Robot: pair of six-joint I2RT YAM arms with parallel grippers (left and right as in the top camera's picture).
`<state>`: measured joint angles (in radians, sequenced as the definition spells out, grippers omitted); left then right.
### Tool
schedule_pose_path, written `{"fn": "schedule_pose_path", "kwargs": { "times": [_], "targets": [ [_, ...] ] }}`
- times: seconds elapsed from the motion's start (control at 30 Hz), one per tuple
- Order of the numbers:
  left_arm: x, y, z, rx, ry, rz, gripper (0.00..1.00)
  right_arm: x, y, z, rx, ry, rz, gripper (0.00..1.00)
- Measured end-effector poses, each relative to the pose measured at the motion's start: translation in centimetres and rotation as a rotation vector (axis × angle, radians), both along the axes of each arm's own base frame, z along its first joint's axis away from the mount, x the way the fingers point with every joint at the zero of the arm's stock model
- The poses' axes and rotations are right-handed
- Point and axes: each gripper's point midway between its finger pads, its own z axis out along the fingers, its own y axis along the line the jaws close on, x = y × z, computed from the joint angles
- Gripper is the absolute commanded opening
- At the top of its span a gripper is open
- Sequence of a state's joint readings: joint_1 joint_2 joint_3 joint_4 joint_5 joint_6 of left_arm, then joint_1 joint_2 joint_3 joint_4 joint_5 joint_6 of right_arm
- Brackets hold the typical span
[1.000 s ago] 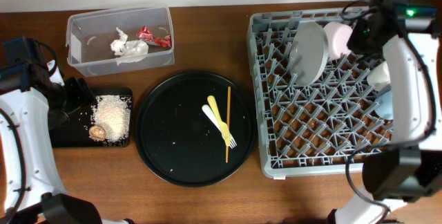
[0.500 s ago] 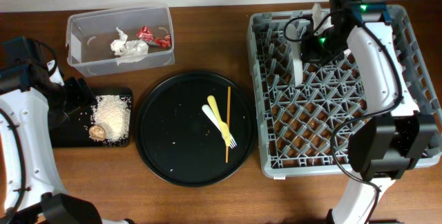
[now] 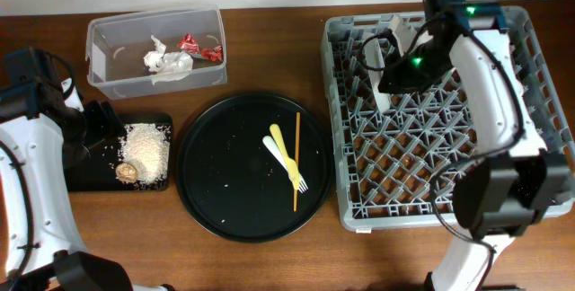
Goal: Sort waste into correct bins and load items into the dishwasher rack
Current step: 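Reach the right gripper to the wooden chopstick on the round tray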
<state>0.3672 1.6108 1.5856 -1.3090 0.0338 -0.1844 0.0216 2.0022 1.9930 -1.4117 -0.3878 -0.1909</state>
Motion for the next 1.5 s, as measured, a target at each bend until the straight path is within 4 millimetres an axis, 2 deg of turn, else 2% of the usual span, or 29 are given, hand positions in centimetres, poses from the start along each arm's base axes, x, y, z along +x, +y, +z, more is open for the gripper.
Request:
{"fn": "schedule_pose_path", "kwargs": {
  "times": [0.03,0.07,0.1,0.17,0.2,0.27,0.3,0.4,0.47,0.57,0.67,0.73,0.87,1.0,1.07,1.1,1.13,1.17,1.2,1.33,1.5],
  "targets": [
    [0.0,0.0,0.0,0.0,0.0,0.0,0.78,-0.5,0.2,1.7,0.0,-0.042,0.009,0.58],
    [0.0,0.0,0.0,0.0,0.0,0.0,0.78,-1.8,1.8,5.1,0.006,-0.127,0.049,0.58],
    [0.0,0.0,0.0,0.0,0.001,0.0,0.78,-3.6,4.3,7.7,0.019,-0.181,0.108,0.58],
    [0.0,0.0,0.0,0.0,0.001,0.0,0.78,-5.1,7.5,8.3,0.033,-0.183,0.174,0.57],
    [0.0,0.0,0.0,0.0,0.001,0.0,0.78,-6.1,10.3,7.6,0.028,-0.155,0.225,0.57],
    [0.0,0.0,0.0,0.0,0.001,0.0,0.78,-6.9,13.0,5.6,-0.055,-0.116,0.251,0.52],
    [0.0,0.0,0.0,0.0,0.0,0.0,0.78,-7.1,14.5,3.7,-0.113,-0.081,0.25,0.52],
    [0.0,0.0,0.0,0.0,0.0,0.0,0.78,-6.4,16.1,-1.7,-0.198,0.031,0.217,0.52],
    [0.0,0.0,0.0,0.0,0.0,0.0,0.78,-6.3,16.9,-6.4,-0.244,0.13,0.226,0.51],
    [0.0,0.0,0.0,0.0,0.0,0.0,0.78,-6.5,19.1,-10.8,-0.258,0.18,0.28,0.47],
    [0.0,0.0,0.0,0.0,0.001,0.0,0.78,-6.3,19.4,-13.7,-0.288,0.213,0.256,0.41],
    [0.0,0.0,0.0,0.0,0.0,0.0,0.78,-5.8,19.2,-15.1,-0.314,0.22,0.215,0.41],
    [0.0,0.0,0.0,0.0,0.001,0.0,0.78,-4.1,19.1,-15.5,-0.325,0.186,0.065,0.42],
    [0.0,0.0,0.0,0.0,0.001,0.0,0.78,-2.9,18.6,-15.7,-0.343,0.176,-0.155,0.41],
    [-0.1,0.0,0.0,-0.001,0.003,0.0,0.78,-3.4,18.1,-17.1,-0.361,0.194,-0.188,0.41],
    [-0.1,0.0,0.0,-0.001,0.003,0.0,0.78,-3.7,17.9,-17.8,-0.367,0.204,-0.204,0.32],
    [-0.1,0.0,0.0,-0.001,0.003,0.0,0.78,-3.7,17.8,-17.9,-0.359,0.195,-0.228,0.16],
    [-0.1,0.0,0.0,-0.001,0.004,0.0,0.78,-3.8,17.5,-18.0,-0.356,0.188,-0.248,0.07],
    [-0.1,0.0,0.0,-0.001,0.004,0.0,0.78,-4.0,17.3,-18.0,-0.355,0.191,-0.259,0.04],
    [-0.1,0.0,0.0,-0.002,0.004,0.0,0.78,-4.1,17.2,-17.9,-0.353,0.195,-0.27,0.04],
    [-0.1,0.0,0.0,-0.002,0.004,0.0,0.78,-4.8,16.7,-17.1,-0.382,0.191,-0.153,0.04]
  ]
}}
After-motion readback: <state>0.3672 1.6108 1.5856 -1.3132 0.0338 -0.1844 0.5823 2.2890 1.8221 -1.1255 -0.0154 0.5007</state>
